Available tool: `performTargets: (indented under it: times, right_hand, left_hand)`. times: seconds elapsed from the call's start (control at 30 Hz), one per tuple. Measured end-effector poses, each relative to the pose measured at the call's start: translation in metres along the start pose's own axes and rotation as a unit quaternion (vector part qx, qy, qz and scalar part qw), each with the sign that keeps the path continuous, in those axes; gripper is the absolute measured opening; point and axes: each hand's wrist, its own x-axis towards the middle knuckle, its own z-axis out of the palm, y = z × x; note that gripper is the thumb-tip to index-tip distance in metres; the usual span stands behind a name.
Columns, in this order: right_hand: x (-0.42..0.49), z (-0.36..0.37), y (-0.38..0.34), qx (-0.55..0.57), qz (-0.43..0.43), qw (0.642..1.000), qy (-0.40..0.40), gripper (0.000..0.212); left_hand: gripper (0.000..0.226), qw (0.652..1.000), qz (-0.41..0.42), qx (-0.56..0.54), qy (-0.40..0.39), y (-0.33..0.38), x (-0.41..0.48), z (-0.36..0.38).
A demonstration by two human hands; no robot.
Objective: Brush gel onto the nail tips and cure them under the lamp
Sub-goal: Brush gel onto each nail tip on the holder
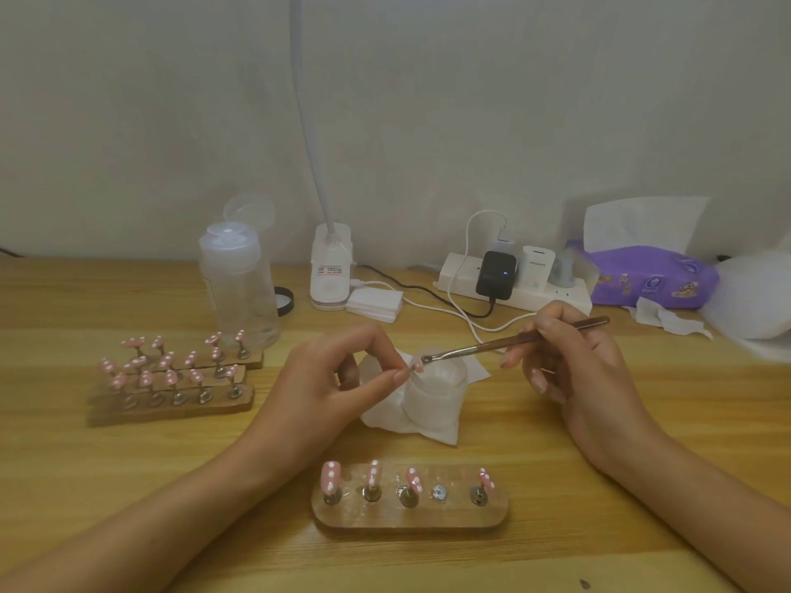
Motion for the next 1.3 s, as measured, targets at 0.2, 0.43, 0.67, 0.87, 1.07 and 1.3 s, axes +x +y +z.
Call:
performTargets:
  times: [0.2, 0.43, 0.67, 0.87, 1.07, 1.3]
  right_hand:
    - [-0.0016, 0.0013, -0.0002, -0.018, 0.01, 1.0, -0.006, 0.037]
    - [-0.0015, 0.0026, -0.001, -0.016, -0.002, 1.0, -0.019, 0.033]
    - [-0.0028, 0.0017, -0.0014, -0.018, -0.012, 1.0, -0.02, 0.035]
    - [-0.0017, 0.0021, -0.0026, -0.006, -0.011, 1.0, -0.013, 0.029]
    - [-0.0022, 0.0006, -0.0009, -0.004, -0.018, 1.0, -0.003, 0.036]
    - [-0.0018, 0.0002, -0.0007, -0.008, -0.02, 1.0, 0.0, 0.037]
  left_hand:
    - [0.019, 1.0, -0.004, 0.002, -0.001, -0.0003, 0.0007, -0.0005]
    - [0.02, 1.0, -0.009, 0.0, -0.001, -0.002, 0.0006, 0.0004]
    - [0.016, 1.0, -0.002, 0.006, 0.0, -0.0009, -0.0001, 0.0005]
    - [0.016, 1.0, -0.008, 0.0, -0.002, 0.0011, -0.0003, 0.0004]
    - [0.01, 1.0, -0.011, -0.002, -0.003, 0.0021, -0.0006, 0.0001]
    - [0.007, 1.0, -0.011, -0.003, -0.002, 0.0018, -0.0004, -0.0003]
